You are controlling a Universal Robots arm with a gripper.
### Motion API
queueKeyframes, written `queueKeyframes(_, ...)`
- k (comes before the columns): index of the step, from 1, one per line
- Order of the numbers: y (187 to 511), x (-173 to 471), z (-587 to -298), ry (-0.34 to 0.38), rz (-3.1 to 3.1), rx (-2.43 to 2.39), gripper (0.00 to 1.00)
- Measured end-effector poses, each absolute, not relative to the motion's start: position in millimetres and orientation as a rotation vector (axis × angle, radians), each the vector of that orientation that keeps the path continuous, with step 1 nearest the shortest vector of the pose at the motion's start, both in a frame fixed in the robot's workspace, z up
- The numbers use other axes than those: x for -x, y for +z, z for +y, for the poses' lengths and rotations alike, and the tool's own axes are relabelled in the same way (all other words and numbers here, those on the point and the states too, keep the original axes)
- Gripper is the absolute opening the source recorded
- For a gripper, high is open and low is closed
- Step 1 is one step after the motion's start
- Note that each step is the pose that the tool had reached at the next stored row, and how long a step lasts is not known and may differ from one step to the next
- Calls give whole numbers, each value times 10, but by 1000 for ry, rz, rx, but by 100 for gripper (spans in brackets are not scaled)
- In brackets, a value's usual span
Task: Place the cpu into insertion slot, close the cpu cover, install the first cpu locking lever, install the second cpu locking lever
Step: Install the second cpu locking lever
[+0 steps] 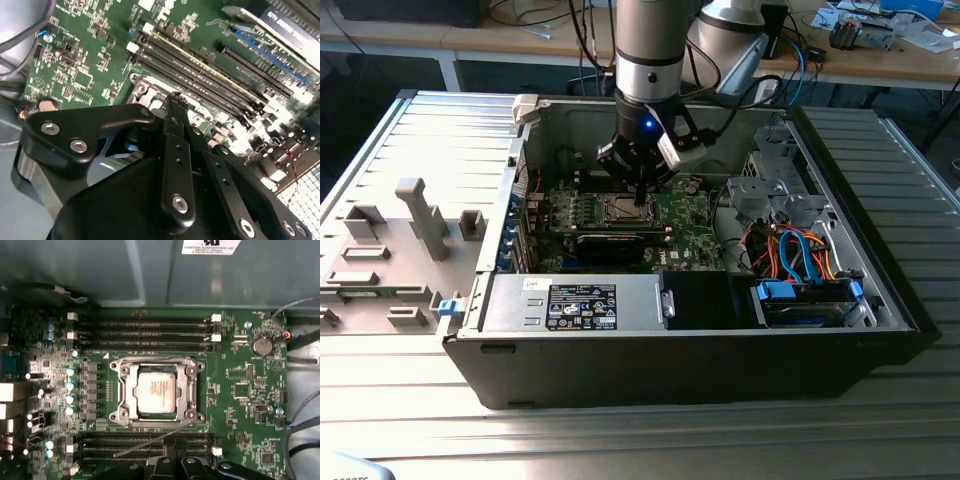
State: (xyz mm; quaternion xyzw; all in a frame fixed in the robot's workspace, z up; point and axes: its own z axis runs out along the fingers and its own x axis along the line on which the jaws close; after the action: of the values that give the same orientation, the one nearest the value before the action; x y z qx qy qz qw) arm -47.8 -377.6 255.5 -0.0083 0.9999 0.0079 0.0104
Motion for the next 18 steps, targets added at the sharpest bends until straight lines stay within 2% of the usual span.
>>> queueKeyframes(2,2551,479,-3841,109,3118,25,11)
queueKeyframes(7,2508,506,-3992,191,3114,24,11)
queueKeyframes(18,2340,786,-4026,215,3112,24,11)
